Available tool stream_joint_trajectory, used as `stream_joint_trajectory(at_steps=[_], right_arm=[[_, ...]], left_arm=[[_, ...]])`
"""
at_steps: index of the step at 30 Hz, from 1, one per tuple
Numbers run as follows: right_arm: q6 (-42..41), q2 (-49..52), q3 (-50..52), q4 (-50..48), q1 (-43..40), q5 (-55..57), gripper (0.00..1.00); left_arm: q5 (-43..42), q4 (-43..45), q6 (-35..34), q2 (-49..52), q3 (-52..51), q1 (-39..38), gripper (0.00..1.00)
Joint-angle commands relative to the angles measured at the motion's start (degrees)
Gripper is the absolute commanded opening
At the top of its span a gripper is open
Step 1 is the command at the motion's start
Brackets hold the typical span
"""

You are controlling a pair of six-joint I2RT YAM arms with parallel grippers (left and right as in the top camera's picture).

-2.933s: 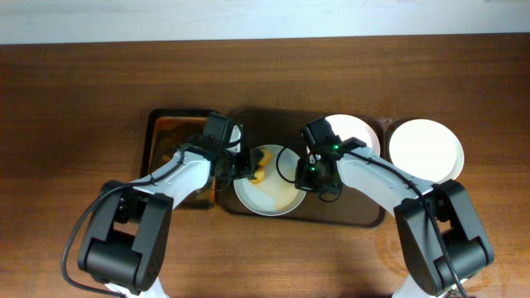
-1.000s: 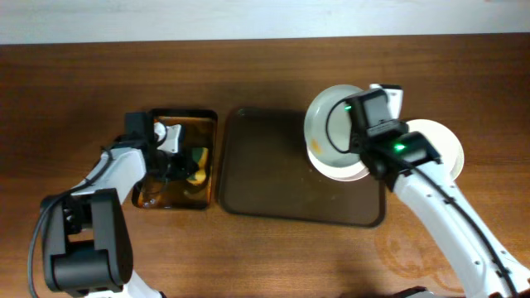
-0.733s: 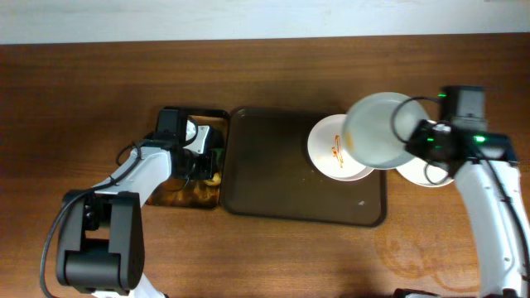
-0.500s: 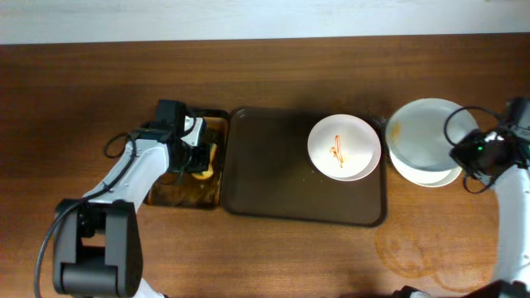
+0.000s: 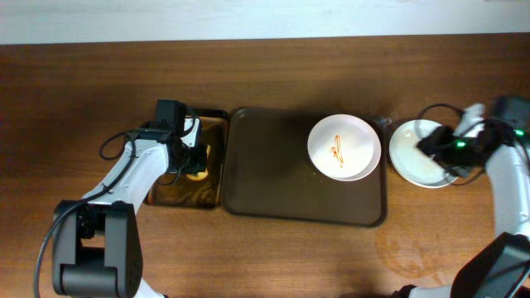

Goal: Clean dirty plates on tray and stack at the side
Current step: 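Pull the last plate toward center and grip its rim with right gripper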

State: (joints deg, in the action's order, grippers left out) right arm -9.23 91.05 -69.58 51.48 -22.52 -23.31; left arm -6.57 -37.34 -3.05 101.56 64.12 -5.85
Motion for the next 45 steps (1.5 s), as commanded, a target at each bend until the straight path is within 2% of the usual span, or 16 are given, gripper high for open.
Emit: stream_joint_trajectory(at_steps=[1,4,10,14,17,23,27,31,34,37,39,40,42,43,44,45], right_arm=[[1.18,0.28,1.27,1.90,7.85,2.99,0.51],[-4.15,1.97,5.07,1.01,13.68,9.49,0.51],[-9.73,6.84,11.26,-9.35,18.82,10.32,0.47],[-12.31,10.91,11.74,-13.94,19.23,10.47,0.32],[-12.26,11.56,11.74,-15.76,20.37,10.49,0.17],[-12.31,11.56,11.74,-15.28,27.06,10.47,0.06],[-13.81,11.56,11.74,-15.43,32.37,10.51,0.04],[-13.81,11.56,11.74,-15.58,33.75,10.51,0.04],[-13.79,11.56,11.74,-15.56,33.75,10.51,0.04],[-13.81,11.56,11.74,-15.54,33.75,10.51,0.04],[-13.79,11.56,11.74,-15.54,33.75,10.51,0.04],[-13.79,11.56,11.74,-15.52,33.75,10.49,0.04],[-13.79,11.56,11.74,-15.54,33.75,10.49,0.04],[-13.79,11.56,11.74,-15.54,33.75,10.49,0.04],[-13.79,11.56,11.74,-15.54,33.75,10.49,0.04],[-13.79,11.56,11.74,-15.54,33.75,10.49,0.04]], left_arm=[[0.42,-0.04,-0.81,-1.29,1.03,-0.13,0.00],[0.42,-0.02,-0.79,-1.29,1.03,-0.13,0.00],[0.42,-0.02,-0.79,-1.29,1.03,-0.13,0.00],[0.42,-0.04,-0.81,-1.29,1.03,-0.13,0.00],[0.42,-0.02,-0.81,-1.29,1.03,-0.13,0.00],[0.39,-0.02,-0.79,-1.29,1.03,-0.13,0.00],[0.39,-0.04,-0.76,-1.38,1.16,-0.11,0.00],[-0.44,1.14,3.98,-4.24,1.31,-0.11,0.00],[-0.76,2.03,2.58,-3.10,1.29,-0.02,0.00],[-8.13,2.80,2.67,0.68,1.14,-0.02,0.00],[-9.09,3.23,2.69,3.15,1.14,-0.02,0.00],[-7.82,3.21,2.67,4.68,1.14,0.00,0.00],[2.27,2.67,1.14,6.14,1.14,0.00,0.00],[14.38,1.07,-6.56,6.16,1.14,-0.02,0.00],[19.37,-0.24,-10.73,5.99,1.20,-0.02,0.00],[20.13,-1.22,-11.50,5.73,1.31,-0.02,0.00]])
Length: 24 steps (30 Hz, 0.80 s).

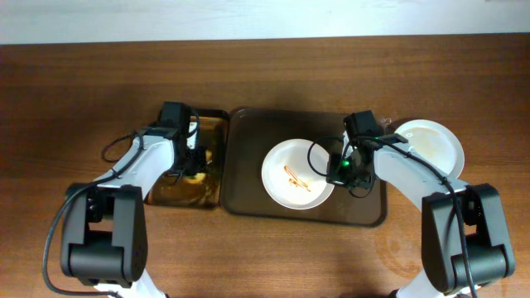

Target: Clean dirty plates on tray and stack at the side

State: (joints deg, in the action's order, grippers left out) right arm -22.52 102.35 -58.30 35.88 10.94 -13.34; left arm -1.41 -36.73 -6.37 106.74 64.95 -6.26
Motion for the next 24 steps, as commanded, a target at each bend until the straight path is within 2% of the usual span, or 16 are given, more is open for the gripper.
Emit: stream_joint_trajectory(at_steps=[1,3,6,13,24], right_arm=[[-0.50,0.26,0.46,0.04,0.28,0.52,0.04],[-0.48,0.26,0.44,0.02,0.31,0.55,0.04],[-0.26,0.24,0.44,-0.17,0.31,0.52,0.04],[-0.28,0.24,0.42,-0.15,0.28,0.55,0.04],[-0.28,0.24,0.42,-0.15,0.28,0.55,0.04]], left_arm=[[6.32,-1.62,-3.78,-0.33,0.50,0.39,0.00],[-7.23,-0.85,4.39,-1.90,0.98,0.39,0.00],[-11.54,-0.57,5.40,-6.75,2.40,0.39,0.00],[-11.13,2.54,5.38,-14.34,2.45,0.42,0.00],[6.05,16.59,6.01,-18.12,2.45,-2.27,0.00]])
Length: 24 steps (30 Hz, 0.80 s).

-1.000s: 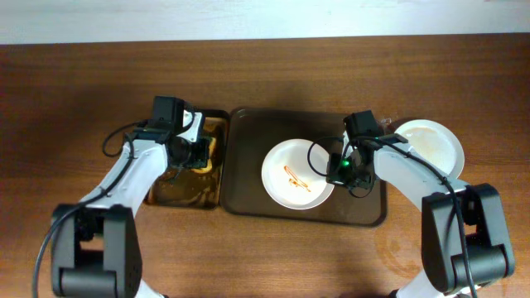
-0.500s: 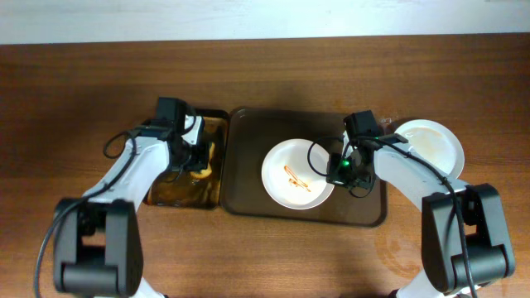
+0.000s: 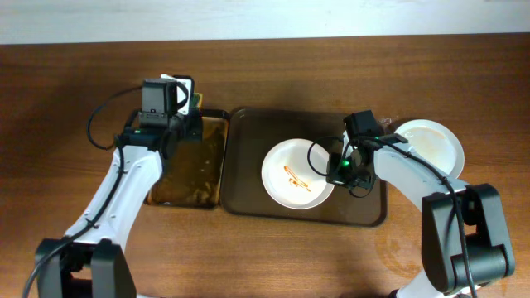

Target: Clean dirty plates on tray and stack at the side

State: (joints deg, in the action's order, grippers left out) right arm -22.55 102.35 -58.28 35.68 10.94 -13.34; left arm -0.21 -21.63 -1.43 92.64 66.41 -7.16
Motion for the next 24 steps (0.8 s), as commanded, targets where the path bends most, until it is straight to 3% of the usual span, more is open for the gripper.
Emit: stream_joint_trajectory(at_steps=[1,14,17,21,24], right_arm=[[-0.26,0.24,0.39,0.02,0.28,0.55,0.04],[-0.26,0.24,0.39,-0.22,0.28,0.59,0.04],[-0.26,0.24,0.39,-0.46,0.28,0.57,0.04],[-0.26,0.24,0.39,-0.39,0.31,0.52,0.04],[-0.24,0.24,0.39,-0.39,0.31,0.55,0.04]], left_arm=[[7.82,2.05,1.07,-5.38,0.98,-2.08,0.00],[10.75,2.12,0.57,-11.23,0.96,-4.59,0.00],[10.36,-2.95,-5.70,-9.18,0.92,-4.57,0.00],[-2.38,-10.69,-8.20,0.70,0.92,-4.57,0.00],[-6.21,-12.24,-8.13,4.96,0.92,-4.59,0.00]])
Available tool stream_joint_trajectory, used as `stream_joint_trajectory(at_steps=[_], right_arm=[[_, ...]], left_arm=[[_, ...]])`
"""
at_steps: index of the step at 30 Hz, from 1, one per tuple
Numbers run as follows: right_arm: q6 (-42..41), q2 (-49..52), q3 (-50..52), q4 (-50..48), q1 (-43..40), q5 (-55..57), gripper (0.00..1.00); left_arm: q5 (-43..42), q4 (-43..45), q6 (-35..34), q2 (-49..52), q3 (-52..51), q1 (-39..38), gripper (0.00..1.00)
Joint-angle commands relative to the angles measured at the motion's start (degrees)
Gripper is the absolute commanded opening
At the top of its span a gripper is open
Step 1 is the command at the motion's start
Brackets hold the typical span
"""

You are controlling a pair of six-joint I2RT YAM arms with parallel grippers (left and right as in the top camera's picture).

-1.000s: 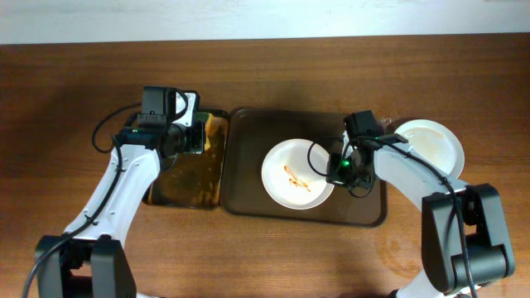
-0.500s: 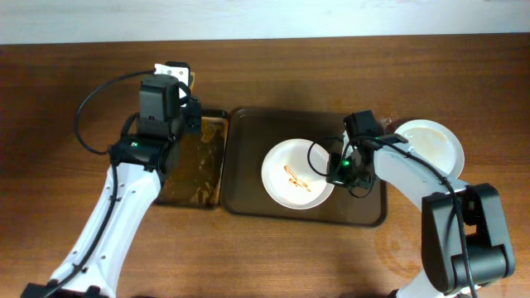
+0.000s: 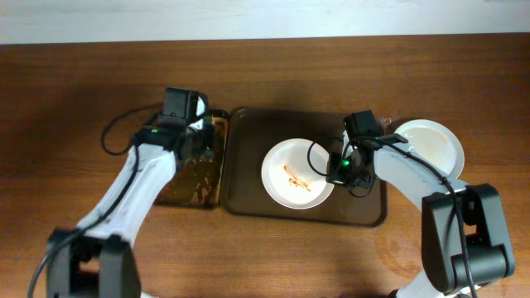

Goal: Clean dirty plates on tray and stack at the side
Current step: 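Scrub the last plate with the sponge in the left gripper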

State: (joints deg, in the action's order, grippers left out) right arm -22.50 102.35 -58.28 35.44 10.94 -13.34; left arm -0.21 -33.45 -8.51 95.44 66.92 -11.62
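A white plate [image 3: 291,170] smeared with red sauce lies in the middle of the dark brown tray [image 3: 257,194]. My right gripper [image 3: 337,170] sits at the plate's right rim and seems shut on it. A clean white plate [image 3: 435,147] rests on the table right of the tray. My left gripper [image 3: 199,136] hangs over the far end of the small amber tray [image 3: 186,186]. It appears shut on a yellow sponge, which the wrist mostly hides.
The amber tray's wet-looking bottom shows no sponge lying in it. Cables trail from both arms over the table. Bare wood lies in front of and behind the trays.
My left gripper was raised beyond the amber tray's far edge and now sits lower, over the tray's far right corner, nearer the brown tray. The right arm and the dirty plate have not moved.
At first my right gripper was at the clean plate on the side and my left was down on the sponge in the amber tray. Then the right held the dirty plate, shifted to the tray's middle. The left had lifted with the sponge, and now hangs beside the brown tray.
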Motion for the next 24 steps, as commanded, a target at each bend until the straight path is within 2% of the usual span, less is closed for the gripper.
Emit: stream_joint_trajectory(at_steps=[1,4,7,10,14,17,21,24], right_arm=[[-0.28,0.24,0.39,-0.13,0.31,0.55,0.04],[-0.28,0.24,0.39,-0.37,0.31,0.52,0.04],[-0.28,0.24,0.39,-0.35,0.31,0.52,0.04],[-0.28,0.24,0.39,-0.33,0.31,0.52,0.04],[-0.28,0.24,0.39,-0.33,0.31,0.52,0.04],[-0.28,0.24,0.39,-0.13,0.31,0.52,0.04],[-0.28,0.24,0.39,-0.13,0.31,0.52,0.04],[-0.28,0.24,0.39,-0.13,0.31,0.52,0.04]], left_arm=[[-7.96,-0.46,-1.05,2.19,0.42,-0.13,0.00],[-21.70,0.15,-0.96,2.01,0.42,-0.48,0.00],[-28.79,0.85,-1.36,2.29,0.42,-3.63,0.00],[-34.05,4.70,-5.18,4.09,0.42,-8.26,0.00],[-35.15,14.38,-16.57,10.49,0.42,-16.15,0.00],[-36.72,19.74,-22.18,13.94,0.42,-20.46,0.00],[-36.33,22.97,-26.29,16.94,0.42,-24.76,0.00],[-35.78,23.17,-26.88,19.21,0.42,-27.04,0.00]])
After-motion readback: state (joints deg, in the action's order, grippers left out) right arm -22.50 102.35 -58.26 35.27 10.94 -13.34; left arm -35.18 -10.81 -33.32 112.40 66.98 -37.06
